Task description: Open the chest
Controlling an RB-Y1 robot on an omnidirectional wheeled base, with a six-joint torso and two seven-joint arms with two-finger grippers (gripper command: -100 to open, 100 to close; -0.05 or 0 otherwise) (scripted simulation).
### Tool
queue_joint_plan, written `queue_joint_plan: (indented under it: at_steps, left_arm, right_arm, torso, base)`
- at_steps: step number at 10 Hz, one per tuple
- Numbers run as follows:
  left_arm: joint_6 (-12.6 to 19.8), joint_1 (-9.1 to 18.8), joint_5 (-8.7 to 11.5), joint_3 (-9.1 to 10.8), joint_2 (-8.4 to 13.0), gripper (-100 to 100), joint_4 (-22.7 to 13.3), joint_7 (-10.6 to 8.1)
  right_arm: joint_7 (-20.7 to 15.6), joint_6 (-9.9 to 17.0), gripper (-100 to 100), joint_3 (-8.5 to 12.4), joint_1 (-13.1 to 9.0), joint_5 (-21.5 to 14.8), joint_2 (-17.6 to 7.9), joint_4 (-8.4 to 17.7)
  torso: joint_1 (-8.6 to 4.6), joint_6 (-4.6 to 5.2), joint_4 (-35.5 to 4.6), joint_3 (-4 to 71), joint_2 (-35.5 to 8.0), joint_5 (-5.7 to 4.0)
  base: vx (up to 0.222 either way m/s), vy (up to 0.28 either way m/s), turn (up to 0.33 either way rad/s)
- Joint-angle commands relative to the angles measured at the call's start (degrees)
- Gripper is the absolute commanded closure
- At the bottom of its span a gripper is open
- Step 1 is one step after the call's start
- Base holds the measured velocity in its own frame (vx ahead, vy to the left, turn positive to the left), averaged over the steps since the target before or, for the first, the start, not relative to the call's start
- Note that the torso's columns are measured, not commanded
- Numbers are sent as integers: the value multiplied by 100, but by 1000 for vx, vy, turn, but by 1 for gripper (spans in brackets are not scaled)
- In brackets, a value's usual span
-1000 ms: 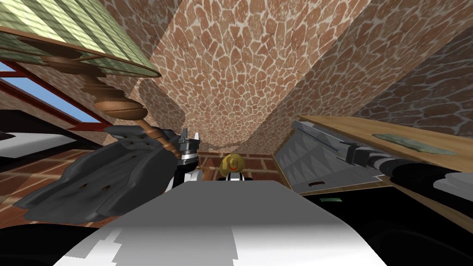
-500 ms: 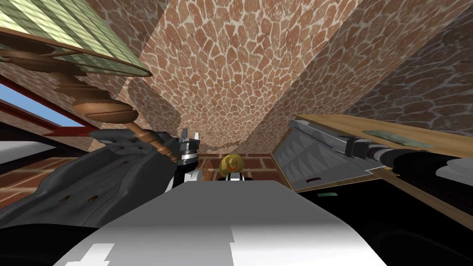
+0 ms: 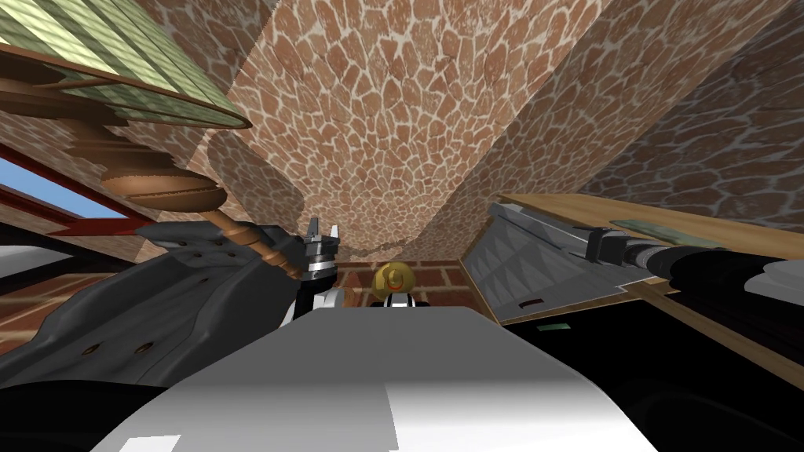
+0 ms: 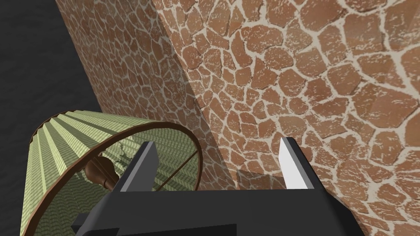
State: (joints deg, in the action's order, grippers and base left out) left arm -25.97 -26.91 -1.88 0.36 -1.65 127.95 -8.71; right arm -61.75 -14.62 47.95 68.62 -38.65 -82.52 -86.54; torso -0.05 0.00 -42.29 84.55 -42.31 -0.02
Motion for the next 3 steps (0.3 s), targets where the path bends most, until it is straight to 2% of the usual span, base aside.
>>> queue_joint_plan:
  at_steps: [1,3]
  left_arm:
    - [0,0,0,0,0,0,0,0]
    - [0,0,0,0,0,0,0,0]
  right_arm:
    - [0,0,0,0,0,0,0,0]
    - [0,0,0,0,0,0,0,0]
  torso:
    - [3,0,0,1,1,1]
    - [5,0,1,2,3,2]
  base:
    - [0,0,0]
    - [0,0,0]
